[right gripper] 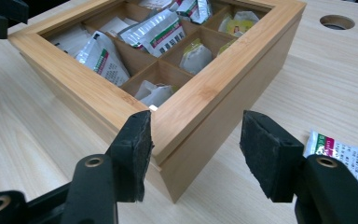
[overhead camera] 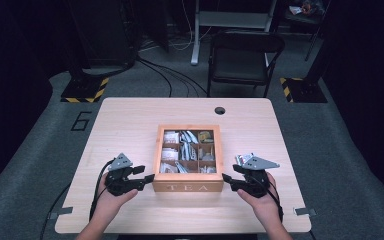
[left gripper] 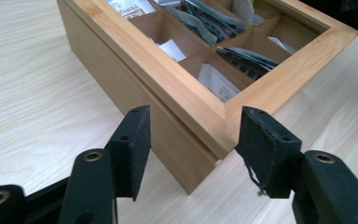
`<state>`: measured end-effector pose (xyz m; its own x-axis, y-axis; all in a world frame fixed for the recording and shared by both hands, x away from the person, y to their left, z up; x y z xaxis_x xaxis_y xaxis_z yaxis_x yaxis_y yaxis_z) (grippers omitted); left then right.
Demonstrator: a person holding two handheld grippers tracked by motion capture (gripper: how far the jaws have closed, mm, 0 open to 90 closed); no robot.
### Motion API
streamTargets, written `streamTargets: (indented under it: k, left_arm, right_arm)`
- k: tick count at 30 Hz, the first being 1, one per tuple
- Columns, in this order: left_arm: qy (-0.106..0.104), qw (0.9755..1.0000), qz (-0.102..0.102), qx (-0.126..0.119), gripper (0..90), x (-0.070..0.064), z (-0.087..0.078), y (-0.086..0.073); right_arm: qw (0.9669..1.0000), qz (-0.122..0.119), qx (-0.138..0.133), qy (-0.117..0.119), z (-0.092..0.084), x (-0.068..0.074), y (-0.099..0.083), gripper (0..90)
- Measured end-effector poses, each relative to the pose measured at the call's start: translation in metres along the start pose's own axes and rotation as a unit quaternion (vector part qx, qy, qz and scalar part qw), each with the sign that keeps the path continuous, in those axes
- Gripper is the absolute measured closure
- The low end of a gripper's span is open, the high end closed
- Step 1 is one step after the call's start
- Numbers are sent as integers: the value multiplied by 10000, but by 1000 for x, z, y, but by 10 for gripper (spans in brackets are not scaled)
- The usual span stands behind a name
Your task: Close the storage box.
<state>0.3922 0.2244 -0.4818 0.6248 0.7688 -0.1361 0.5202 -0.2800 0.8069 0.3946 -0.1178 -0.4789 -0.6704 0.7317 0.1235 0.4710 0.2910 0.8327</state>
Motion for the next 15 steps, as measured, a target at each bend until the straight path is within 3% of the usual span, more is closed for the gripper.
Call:
streamTargets:
  k: [15]
  left_arm:
    - [294,9991,-195,-227,434,23,-14,2]
  right_arm:
    - [9991,159,-165,-355,-6,-23,3,414]
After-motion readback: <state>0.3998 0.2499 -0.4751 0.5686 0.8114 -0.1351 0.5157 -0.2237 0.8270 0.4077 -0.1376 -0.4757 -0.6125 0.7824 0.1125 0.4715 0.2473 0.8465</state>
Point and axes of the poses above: each handheld gripper's, and its own axes: z roughly forward along the jaws, y roughly out of its top, x roughly to its left, the point moved 6 cm from there along z, roughly forward along the jaws, and after that the axes turned 3 degrees about y, right-handed, at the moved point
